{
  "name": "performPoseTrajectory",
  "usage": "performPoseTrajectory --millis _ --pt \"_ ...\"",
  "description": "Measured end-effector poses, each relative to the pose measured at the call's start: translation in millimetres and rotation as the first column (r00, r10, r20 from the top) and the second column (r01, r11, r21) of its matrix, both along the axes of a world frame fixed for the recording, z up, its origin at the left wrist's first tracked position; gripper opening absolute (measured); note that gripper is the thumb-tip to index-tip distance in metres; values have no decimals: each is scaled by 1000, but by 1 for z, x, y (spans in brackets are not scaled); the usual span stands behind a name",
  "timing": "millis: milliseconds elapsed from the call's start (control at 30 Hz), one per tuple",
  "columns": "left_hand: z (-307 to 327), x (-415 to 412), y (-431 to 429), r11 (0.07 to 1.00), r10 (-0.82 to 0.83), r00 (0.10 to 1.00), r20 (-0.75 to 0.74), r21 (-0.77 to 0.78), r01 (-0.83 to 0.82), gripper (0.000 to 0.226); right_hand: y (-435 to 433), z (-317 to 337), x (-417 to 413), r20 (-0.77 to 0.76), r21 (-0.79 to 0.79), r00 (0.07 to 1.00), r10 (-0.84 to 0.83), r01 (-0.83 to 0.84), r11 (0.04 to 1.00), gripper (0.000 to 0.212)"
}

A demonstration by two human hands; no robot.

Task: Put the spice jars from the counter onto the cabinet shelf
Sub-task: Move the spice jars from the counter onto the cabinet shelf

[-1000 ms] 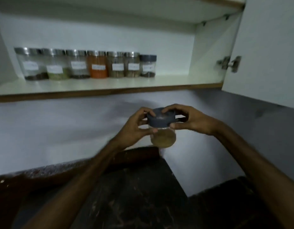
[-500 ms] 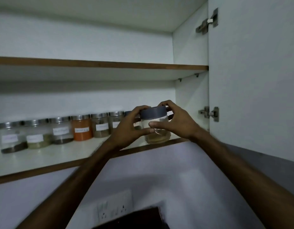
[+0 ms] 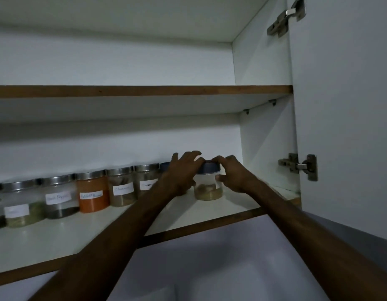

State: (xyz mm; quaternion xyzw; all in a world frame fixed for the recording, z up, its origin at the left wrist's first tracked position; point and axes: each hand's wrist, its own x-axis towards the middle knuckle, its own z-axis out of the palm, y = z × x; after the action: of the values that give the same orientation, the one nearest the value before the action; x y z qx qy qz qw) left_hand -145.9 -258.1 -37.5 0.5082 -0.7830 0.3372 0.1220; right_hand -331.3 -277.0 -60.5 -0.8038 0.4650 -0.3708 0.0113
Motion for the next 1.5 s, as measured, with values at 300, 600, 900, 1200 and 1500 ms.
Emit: performPoseTrajectory --millis 300,600,900,1200,1500 --pt "-5 29 -55 979 205 977 -63 14 -204 65 -66 5 27 -6 -93 999 43 -43 995 38" --pt "-4 50 -55 993 64 946 -317 115 -28 58 -91 10 40 -1 -94 982 188 -187 978 35" --pt "-9 48 -57 990 91 940 -330 131 -50 57 -95 1 42 36 -88 983 179 -175 981 44" --pt "-35 49 68 937 -323 891 -318 -239 254 53 26 -35 60 85 -292 955 285 -250 923 69" --pt "-360 159 284 868 -21 773 -634 372 328 42 216 -371 131 -13 198 827 563 -549 812 73"
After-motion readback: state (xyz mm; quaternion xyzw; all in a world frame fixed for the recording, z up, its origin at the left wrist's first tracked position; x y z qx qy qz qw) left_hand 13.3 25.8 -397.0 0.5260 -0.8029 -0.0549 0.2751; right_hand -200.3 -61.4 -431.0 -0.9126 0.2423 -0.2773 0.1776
